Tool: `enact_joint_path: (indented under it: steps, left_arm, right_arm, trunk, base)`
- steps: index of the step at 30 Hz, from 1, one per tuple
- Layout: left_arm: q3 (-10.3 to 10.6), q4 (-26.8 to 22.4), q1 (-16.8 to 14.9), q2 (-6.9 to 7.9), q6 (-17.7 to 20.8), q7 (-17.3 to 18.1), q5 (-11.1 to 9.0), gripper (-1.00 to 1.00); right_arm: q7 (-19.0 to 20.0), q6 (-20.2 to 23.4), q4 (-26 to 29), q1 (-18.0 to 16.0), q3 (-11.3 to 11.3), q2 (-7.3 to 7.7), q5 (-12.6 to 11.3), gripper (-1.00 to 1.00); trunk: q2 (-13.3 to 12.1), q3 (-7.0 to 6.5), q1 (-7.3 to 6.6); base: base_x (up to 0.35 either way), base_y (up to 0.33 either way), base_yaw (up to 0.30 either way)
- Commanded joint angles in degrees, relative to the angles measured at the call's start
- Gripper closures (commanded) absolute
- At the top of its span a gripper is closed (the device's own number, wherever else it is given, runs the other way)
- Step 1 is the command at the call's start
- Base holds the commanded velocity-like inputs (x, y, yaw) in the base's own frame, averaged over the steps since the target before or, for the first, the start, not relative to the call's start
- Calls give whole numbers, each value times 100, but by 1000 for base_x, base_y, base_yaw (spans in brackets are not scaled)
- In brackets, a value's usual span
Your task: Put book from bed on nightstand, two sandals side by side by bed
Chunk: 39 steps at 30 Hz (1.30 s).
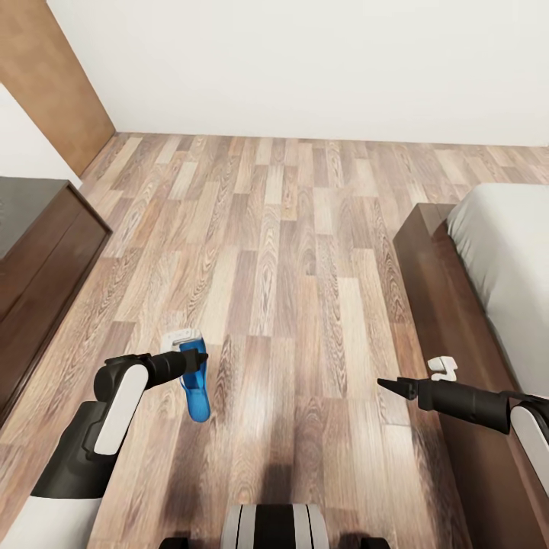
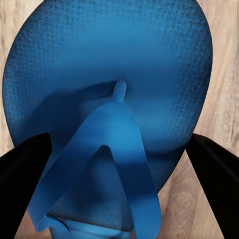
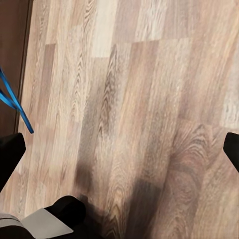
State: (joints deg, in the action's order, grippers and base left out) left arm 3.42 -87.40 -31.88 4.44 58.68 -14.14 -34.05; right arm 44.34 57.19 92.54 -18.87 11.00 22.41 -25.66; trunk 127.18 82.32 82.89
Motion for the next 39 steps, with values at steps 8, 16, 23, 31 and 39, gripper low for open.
enact_joint_path:
  steps: [8, 16, 23, 31, 39]
  left_arm:
    - [13, -5, -3, -5, 15, -66, -57, 100]
    - [22, -5, -3, -11, 13, -83, -57, 100]
    - [25, -5, -3, -13, 12, -87, -57, 100]
    - [26, -4, -3, -14, 12, -80, -57, 100]
    - [27, 2, -3, -13, 5, -56, -56, 100]
  right_arm:
    - [31, 0, 1, -5, 5, 0, 17, -100]
    - [35, -296, -38, 8, 14, 0, 21, -100]
    - [52, -750, -76, 61, 6, 0, 14, -100]
    - [37, -848, -54, 83, -42, 0, 16, -100]
    - [18, -816, -25, 91, -57, 0, 24, -100]
  trunk:
    - [1, -73, -1]
    - [1, -125, -1]
    - [1, -137, -1]
    - [1, -166, -1]
    - [1, -229, -1]
  base:
    - [0, 0, 0]
    - [0, 0, 0]
    - [0, 0, 0]
    - [0, 0, 0]
    - [0, 0, 0]
